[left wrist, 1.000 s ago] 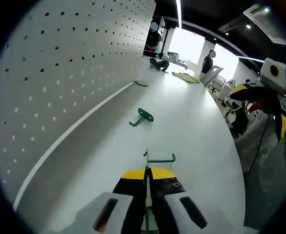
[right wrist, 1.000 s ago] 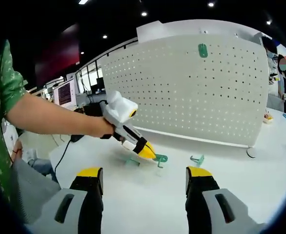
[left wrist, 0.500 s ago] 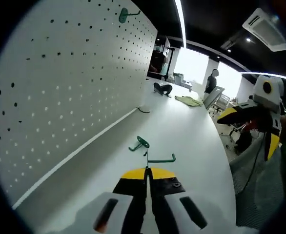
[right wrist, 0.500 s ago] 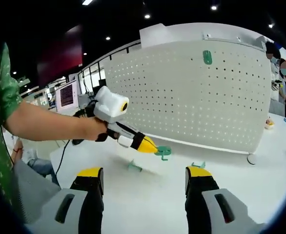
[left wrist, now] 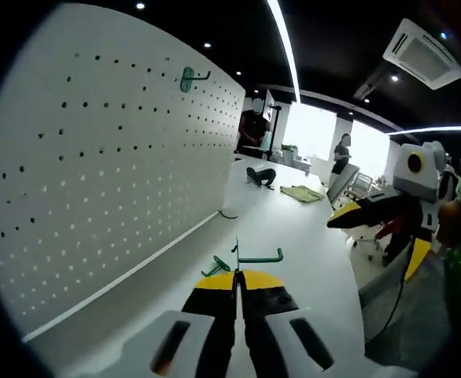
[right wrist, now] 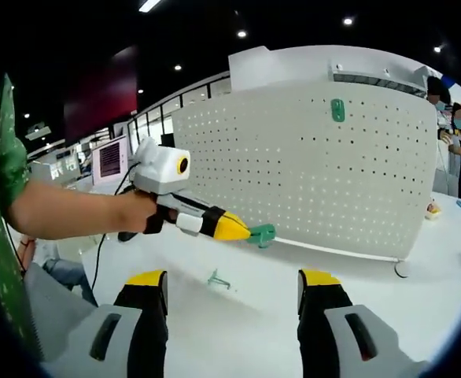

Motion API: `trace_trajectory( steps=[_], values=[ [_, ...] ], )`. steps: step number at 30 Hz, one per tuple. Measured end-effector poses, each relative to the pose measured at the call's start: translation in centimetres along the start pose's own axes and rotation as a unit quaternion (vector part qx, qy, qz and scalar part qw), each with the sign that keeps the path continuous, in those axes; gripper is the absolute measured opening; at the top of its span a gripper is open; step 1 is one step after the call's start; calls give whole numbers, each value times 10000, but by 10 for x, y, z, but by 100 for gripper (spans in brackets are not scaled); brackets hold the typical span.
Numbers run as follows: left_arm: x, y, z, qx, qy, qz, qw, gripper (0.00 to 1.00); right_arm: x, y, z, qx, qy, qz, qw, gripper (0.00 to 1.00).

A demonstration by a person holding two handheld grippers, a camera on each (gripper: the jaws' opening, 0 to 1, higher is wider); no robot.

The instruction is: Insert the hook assembly into the mounting plate slot until the hook locks in place.

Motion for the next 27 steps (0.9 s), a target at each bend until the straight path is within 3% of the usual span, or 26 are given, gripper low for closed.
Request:
trace_trajectory(
  steps=[15,27],
  values=[
    [-47,38,-29,93,1048,-178,9943,2,-16,-8,-23,-18,357,58,9993,64],
    [-78,60,-38,135,1597,-391,9863,2,-32,-16,-49,322,848,-141,9958,58]
  ],
)
Point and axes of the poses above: the point that each gripper's makers call its tool centre point, and the gripper's own axes: x roughly forward along the fingers, y roughly to its right, z roughly out of its underside, the point moved 9 cm from there along -x, roughly backward along the fingers, and after that the axes turned 8 degrees about -y, right-handed, at the moved point
